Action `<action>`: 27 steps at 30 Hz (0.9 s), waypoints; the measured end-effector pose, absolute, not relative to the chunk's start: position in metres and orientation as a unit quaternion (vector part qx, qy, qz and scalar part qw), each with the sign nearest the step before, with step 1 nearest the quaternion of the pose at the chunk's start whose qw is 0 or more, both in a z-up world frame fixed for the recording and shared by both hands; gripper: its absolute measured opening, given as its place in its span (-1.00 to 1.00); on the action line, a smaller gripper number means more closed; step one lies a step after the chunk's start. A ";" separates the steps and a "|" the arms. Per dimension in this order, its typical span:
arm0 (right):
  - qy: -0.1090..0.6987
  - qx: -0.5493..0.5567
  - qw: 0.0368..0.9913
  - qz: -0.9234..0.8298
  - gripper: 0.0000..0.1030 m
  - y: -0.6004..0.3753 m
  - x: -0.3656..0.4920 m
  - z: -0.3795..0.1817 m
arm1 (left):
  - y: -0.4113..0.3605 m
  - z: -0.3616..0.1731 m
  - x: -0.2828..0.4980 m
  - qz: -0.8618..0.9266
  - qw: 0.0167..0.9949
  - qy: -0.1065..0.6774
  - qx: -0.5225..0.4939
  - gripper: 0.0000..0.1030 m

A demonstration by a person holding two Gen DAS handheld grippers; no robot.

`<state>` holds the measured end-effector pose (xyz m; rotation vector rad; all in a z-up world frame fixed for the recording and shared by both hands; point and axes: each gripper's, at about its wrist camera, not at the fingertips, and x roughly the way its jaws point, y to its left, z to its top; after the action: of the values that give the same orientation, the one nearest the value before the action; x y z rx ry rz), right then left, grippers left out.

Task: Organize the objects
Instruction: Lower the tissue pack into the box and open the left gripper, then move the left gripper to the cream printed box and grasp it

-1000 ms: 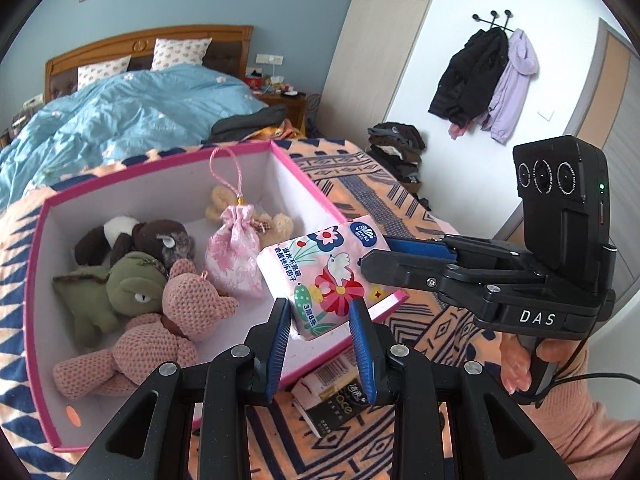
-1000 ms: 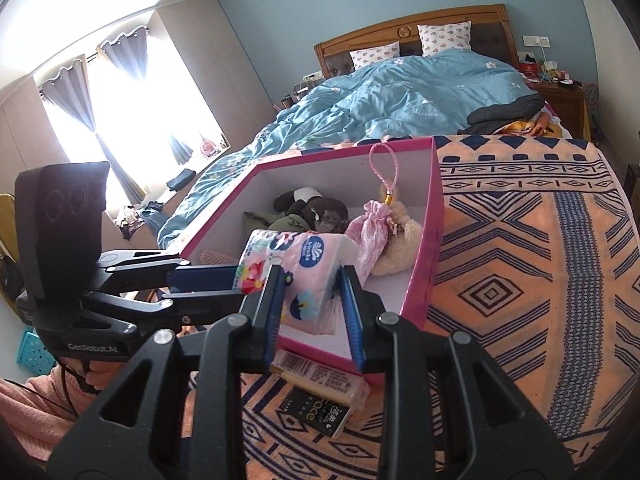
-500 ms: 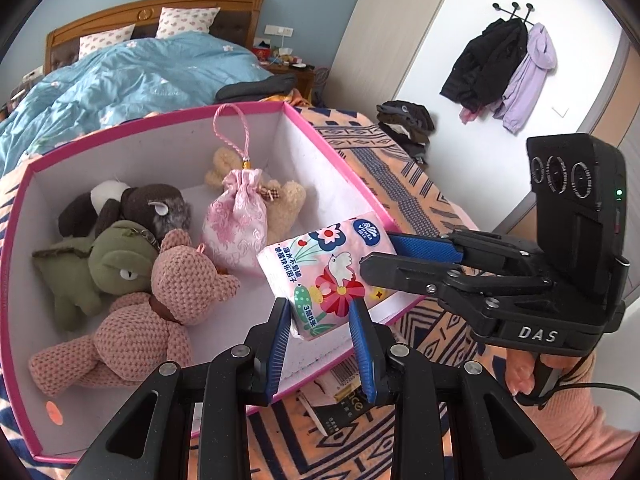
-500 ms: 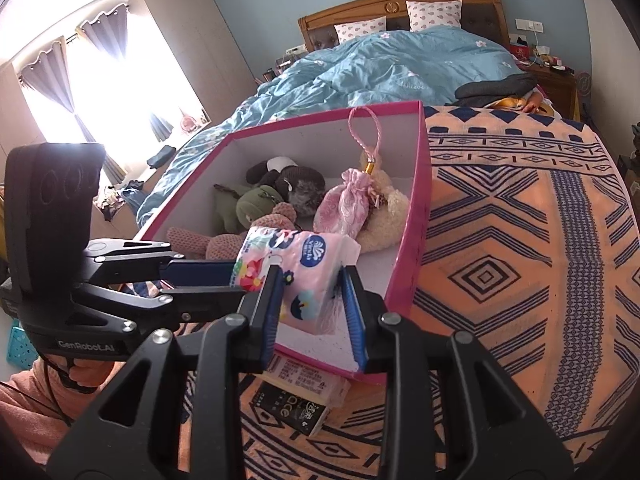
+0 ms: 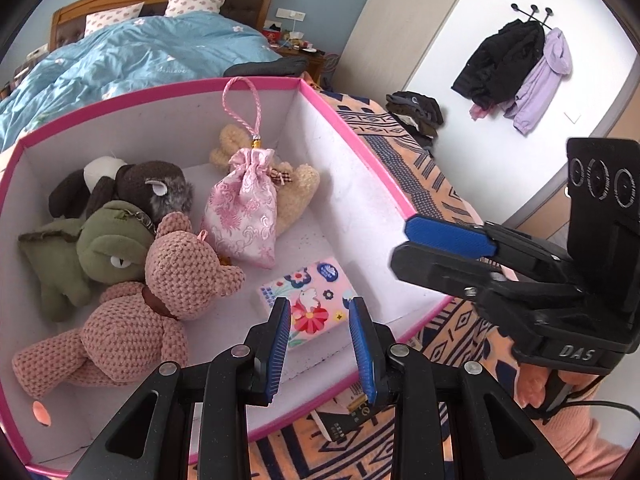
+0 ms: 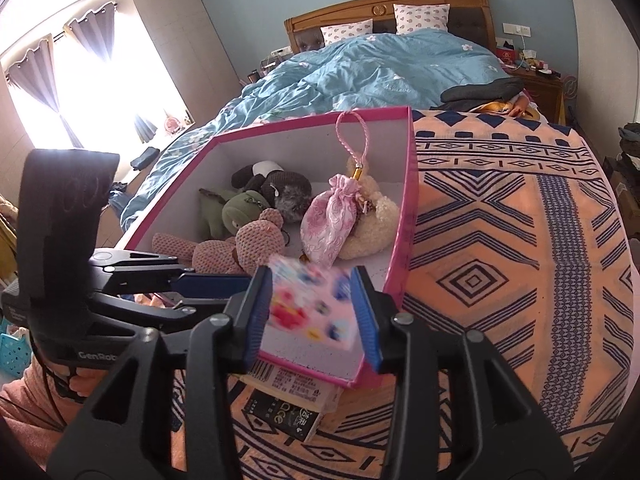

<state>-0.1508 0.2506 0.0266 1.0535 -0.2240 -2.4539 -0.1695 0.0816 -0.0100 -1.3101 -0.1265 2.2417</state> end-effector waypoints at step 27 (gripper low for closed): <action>-0.150 0.383 0.261 -0.873 -0.12 0.276 -0.094 -0.023 | 0.079 -0.022 -0.077 0.869 0.291 -0.007 -0.400 -0.18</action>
<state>-0.0940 0.2756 -0.0225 1.0383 -0.4053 -2.3649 -0.0766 0.0787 -0.0223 -1.0653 -0.0191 2.3169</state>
